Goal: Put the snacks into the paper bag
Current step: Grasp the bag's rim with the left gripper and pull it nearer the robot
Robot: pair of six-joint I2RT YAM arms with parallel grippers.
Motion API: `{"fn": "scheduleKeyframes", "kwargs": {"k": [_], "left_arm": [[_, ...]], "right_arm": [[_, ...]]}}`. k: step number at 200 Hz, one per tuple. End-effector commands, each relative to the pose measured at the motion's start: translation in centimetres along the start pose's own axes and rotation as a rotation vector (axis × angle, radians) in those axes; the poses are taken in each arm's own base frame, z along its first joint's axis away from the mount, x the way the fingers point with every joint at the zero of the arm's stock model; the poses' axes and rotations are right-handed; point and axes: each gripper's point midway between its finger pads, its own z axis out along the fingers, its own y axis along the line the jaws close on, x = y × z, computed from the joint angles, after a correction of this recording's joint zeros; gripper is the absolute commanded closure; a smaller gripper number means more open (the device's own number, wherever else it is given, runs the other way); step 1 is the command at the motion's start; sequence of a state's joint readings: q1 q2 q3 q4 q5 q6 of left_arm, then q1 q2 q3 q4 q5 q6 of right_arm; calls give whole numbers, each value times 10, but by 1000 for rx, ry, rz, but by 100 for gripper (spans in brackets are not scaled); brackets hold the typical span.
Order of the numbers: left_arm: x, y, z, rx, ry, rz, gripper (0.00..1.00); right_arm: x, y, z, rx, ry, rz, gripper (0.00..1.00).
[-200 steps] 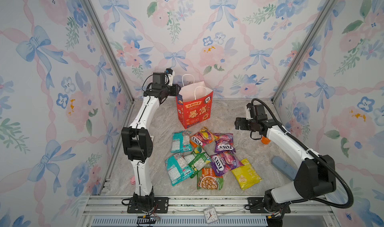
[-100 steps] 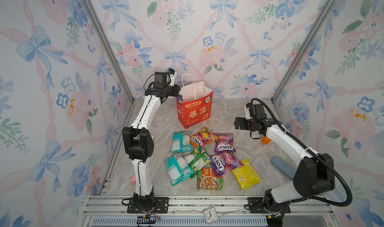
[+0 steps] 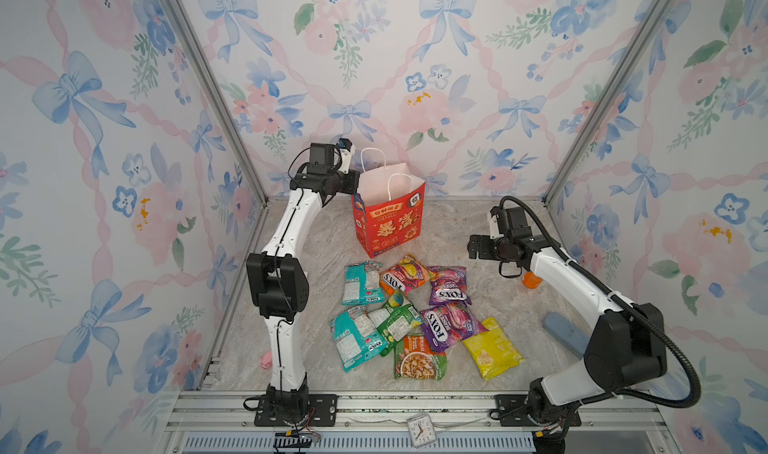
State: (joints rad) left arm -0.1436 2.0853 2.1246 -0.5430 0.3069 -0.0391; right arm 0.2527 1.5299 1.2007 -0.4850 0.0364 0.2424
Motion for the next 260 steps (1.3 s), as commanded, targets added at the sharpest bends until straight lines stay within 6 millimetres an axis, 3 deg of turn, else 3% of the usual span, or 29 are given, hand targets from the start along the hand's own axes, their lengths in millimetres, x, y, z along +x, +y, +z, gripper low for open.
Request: {"fn": "scheduleKeyframes", "kwargs": {"k": [1,56,136,180,260], "left_arm": [[-3,-8,-5,28,7,-9,100],[-28,-8,-35,2,-58,-61,100],[-35,7,-86,-17,-104,-172,100],[-22,20,-125,-94,-102,-211,100],[36,42,-196,-290,-92,-277,100]], "right_arm": [[-3,7,-3,-8,9,-19,3],[-2,7,-3,-14,14,-10,3],[1,15,2,-48,26,13,3],[0,22,5,-68,26,14,3],[0,45,4,-116,34,-3,3]]}}
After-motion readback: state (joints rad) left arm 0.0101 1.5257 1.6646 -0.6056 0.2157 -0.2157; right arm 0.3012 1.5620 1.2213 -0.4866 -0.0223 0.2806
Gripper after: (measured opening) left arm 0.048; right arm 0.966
